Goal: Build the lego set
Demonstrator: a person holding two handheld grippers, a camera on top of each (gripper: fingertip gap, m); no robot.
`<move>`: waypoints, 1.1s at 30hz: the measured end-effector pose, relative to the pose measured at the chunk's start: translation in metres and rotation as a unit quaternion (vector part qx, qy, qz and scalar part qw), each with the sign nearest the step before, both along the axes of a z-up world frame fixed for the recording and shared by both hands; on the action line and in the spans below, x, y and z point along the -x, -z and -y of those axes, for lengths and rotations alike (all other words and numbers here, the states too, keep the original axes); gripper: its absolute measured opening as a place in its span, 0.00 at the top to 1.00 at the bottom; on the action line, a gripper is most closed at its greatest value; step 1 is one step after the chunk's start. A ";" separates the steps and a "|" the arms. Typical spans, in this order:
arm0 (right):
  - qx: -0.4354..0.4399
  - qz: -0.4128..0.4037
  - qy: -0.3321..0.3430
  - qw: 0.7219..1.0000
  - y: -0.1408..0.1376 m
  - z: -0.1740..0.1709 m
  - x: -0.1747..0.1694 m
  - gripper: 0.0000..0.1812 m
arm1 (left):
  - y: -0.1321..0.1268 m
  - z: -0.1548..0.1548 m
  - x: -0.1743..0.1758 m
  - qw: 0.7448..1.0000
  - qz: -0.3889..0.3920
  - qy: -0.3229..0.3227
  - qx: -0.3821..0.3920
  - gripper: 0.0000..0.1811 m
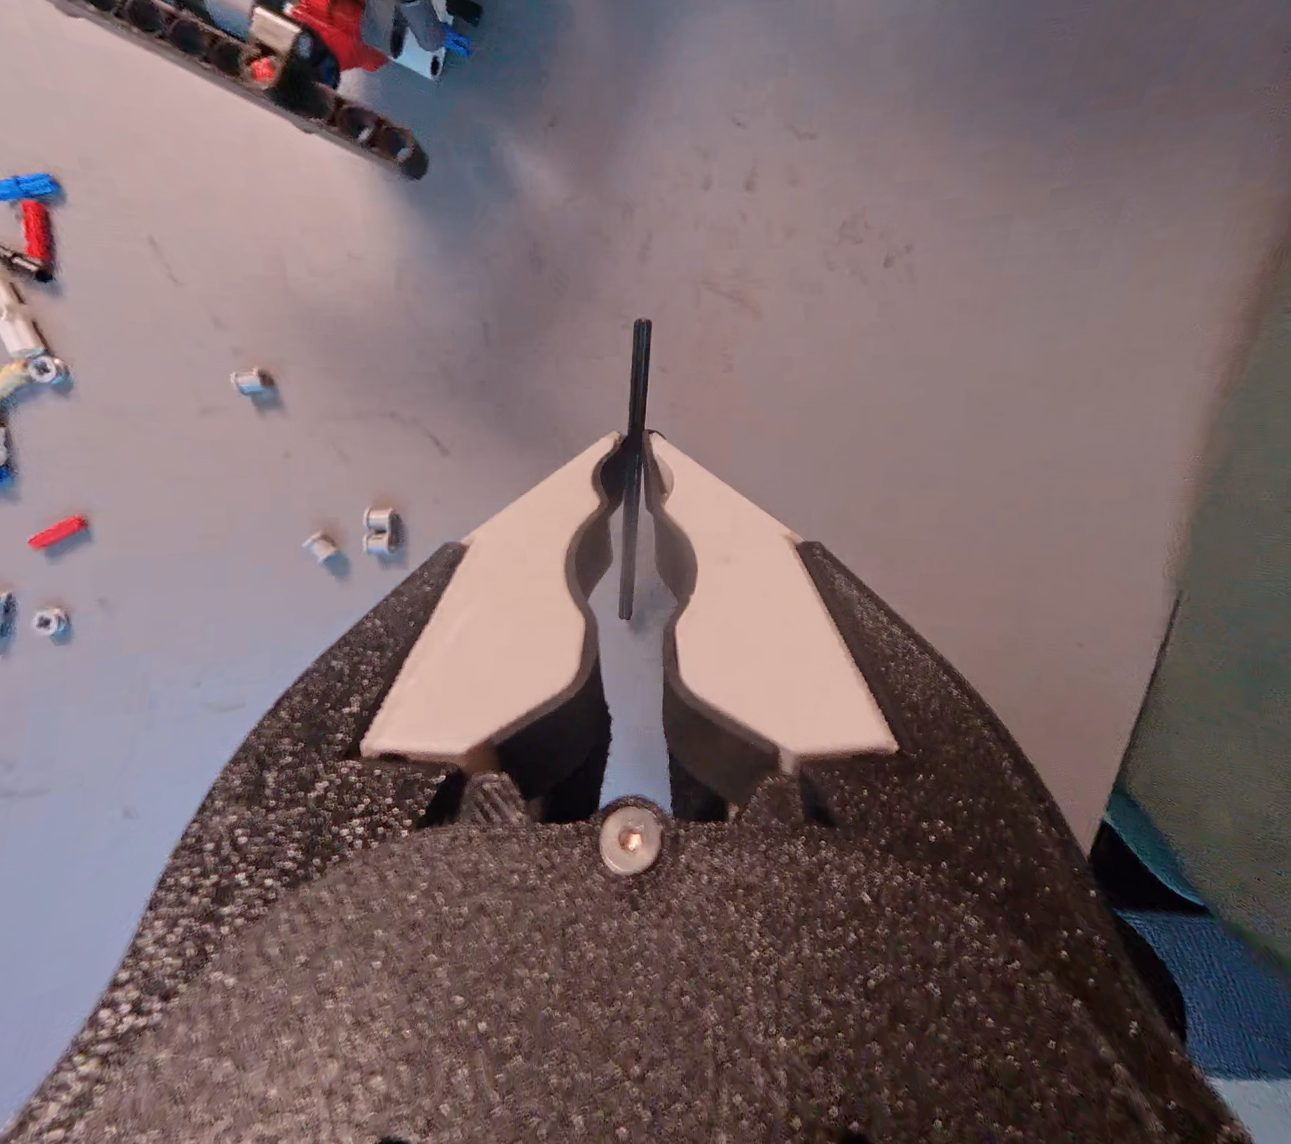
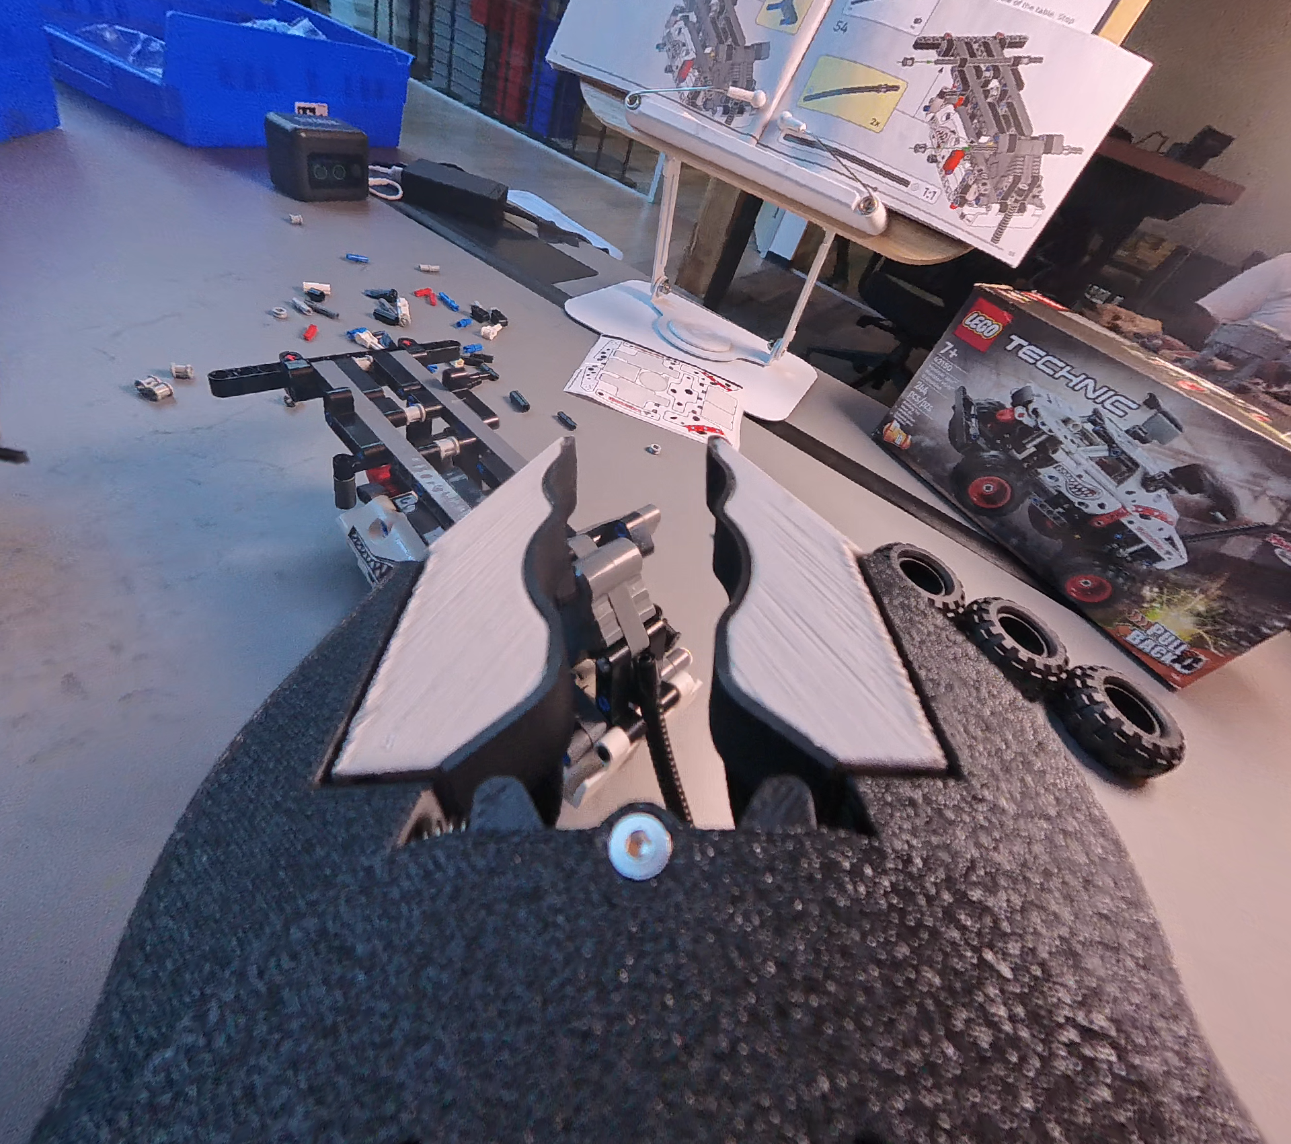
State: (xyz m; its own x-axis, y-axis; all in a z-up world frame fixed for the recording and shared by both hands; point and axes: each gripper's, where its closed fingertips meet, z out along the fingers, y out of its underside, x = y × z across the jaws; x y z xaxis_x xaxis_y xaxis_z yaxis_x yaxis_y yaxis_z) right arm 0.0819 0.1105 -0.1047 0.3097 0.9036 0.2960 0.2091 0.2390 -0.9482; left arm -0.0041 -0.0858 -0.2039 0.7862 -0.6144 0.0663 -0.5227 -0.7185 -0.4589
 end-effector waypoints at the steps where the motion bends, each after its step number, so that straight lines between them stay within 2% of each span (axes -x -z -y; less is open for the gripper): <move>1: 0.003 -0.003 0.002 1.000 0.000 -0.001 -0.001 0.80 | 0.006 -0.002 -0.001 1.000 -0.015 0.006 -0.001 0.98; 6: 0.014 -0.013 -0.007 1.000 -0.003 -0.001 -0.002 0.80 | 0.017 -0.006 0.005 0.998 -0.056 0.001 -0.017 0.95; 8: 0.014 -0.012 -0.011 1.000 -0.003 0.001 -0.001 0.80 | 0.001 -0.006 0.012 0.998 -0.038 -0.020 -0.037 0.93; 10: 0.015 -0.013 -0.013 1.000 -0.003 0.003 -0.001 0.80 | -0.039 -0.009 0.038 0.993 -0.025 -0.065 -0.093 0.93; 12: 0.017 -0.017 -0.014 1.000 -0.005 0.003 -0.002 0.80 | -0.091 -0.008 0.092 0.976 -0.039 -0.142 -0.162 0.93; 14: 0.020 -0.020 -0.016 0.999 -0.006 0.004 -0.002 0.80 | -0.137 0.009 0.167 0.945 -0.064 -0.237 -0.214 0.92; 16: 0.021 -0.022 -0.019 0.999 -0.007 0.005 -0.001 0.80 | -0.158 0.044 0.251 0.910 -0.105 -0.336 -0.219 0.90; 17: 0.021 -0.022 -0.020 0.999 -0.007 0.006 -0.001 0.80 | -0.159 0.065 0.290 0.893 -0.117 -0.381 -0.210 0.89; 20: 0.020 -0.018 -0.024 0.999 -0.005 0.008 0.000 0.80 | -0.129 0.120 0.363 0.875 -0.104 -0.450 -0.145 0.87; 22: 0.020 -0.015 -0.024 0.999 -0.004 0.009 0.001 0.80 | -0.100 0.147 0.387 0.873 -0.086 -0.469 -0.100 0.87; 28: 0.030 -0.005 -0.024 0.999 0.005 0.007 0.003 0.80 | -0.036 0.194 0.416 0.878 -0.157 -0.452 0.006 0.88; 31: 0.030 0.005 -0.024 0.999 0.010 0.008 0.006 0.80 | -0.018 0.203 0.421 0.872 -0.173 -0.455 0.049 0.89; 33: 0.026 0.010 -0.024 0.999 0.012 0.009 0.006 0.80 | -0.006 0.203 0.420 0.874 -0.156 -0.455 0.069 0.90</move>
State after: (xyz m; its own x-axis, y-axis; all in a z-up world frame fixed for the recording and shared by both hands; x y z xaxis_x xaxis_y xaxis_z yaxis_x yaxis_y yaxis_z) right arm 0.0754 0.1010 -0.1165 0.2595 0.9320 0.2532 0.2168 0.1992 -0.9557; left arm -0.4242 -0.2884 -0.1977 0.9380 0.2727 -0.2142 0.2109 -0.9390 -0.2718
